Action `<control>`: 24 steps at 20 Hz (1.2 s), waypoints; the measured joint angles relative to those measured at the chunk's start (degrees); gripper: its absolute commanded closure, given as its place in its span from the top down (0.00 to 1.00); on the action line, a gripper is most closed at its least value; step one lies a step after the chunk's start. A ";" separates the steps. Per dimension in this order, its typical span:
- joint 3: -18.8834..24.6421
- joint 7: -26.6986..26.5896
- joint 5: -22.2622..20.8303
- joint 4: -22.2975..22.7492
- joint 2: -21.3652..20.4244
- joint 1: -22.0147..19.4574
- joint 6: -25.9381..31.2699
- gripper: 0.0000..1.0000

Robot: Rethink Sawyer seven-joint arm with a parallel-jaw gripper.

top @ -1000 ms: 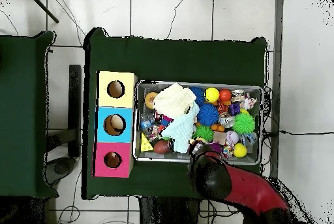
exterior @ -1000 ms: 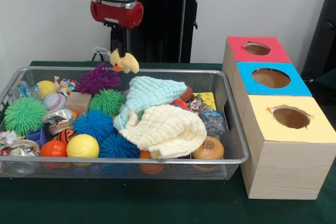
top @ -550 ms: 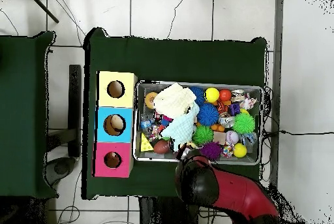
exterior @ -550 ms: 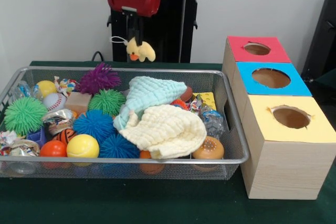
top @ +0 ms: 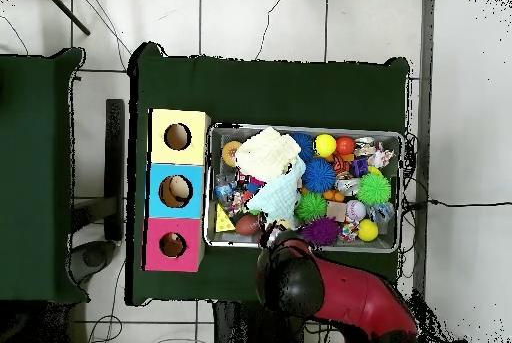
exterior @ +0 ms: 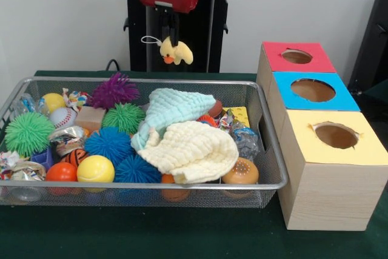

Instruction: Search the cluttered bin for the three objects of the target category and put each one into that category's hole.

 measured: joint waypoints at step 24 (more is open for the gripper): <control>-1.41 0.00 5.99 0.13 -0.67 14.27 0.00 0.00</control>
